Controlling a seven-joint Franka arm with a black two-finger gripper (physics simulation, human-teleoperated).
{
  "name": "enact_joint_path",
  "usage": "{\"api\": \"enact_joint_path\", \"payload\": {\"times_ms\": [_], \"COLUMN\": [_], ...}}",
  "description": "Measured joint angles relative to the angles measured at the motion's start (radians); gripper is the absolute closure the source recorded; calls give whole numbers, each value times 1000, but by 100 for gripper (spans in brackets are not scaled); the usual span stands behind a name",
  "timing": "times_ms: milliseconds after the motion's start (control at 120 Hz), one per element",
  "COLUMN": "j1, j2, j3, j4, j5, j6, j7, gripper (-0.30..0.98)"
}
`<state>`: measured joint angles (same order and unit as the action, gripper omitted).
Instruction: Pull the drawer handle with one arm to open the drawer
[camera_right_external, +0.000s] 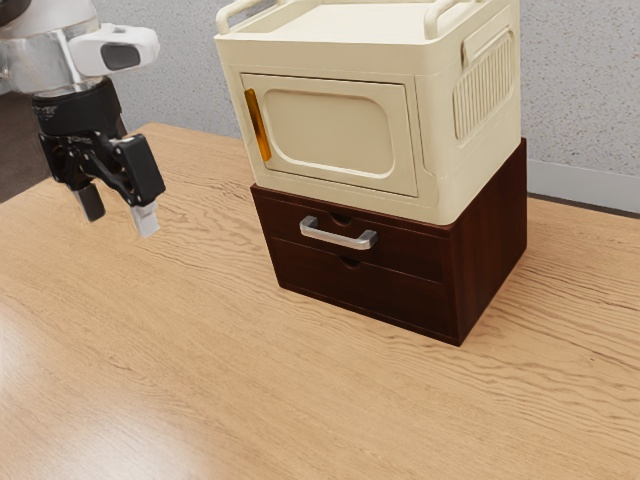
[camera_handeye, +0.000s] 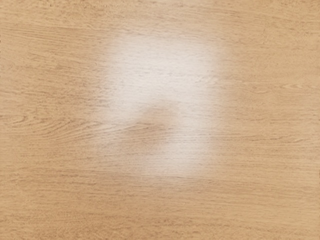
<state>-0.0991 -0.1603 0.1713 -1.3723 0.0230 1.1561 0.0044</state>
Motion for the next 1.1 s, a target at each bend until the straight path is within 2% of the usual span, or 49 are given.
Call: {"api": "enact_joint_path", "payload": {"times_ms": [167,350,433,525,667,783,925,1100], "j1": [7,9,8,11,52,77,81,95], "j2": [6,-34,-178,-345,-519,-560,-607,-602], "j3": [-32,-71,-90,-91,-111,-147,-245,-219], "j4": [-1,-48,-237,-472,-697,-742,-799,-822], "j5": [17,46,59,39,11,11,82,31], "j6": [65,63,110,195,263,337,443,536], "j7": [-20,-34,-38,-42,-28,99,328,606], "gripper": [0,0,0,0,0,0,0,0]}}
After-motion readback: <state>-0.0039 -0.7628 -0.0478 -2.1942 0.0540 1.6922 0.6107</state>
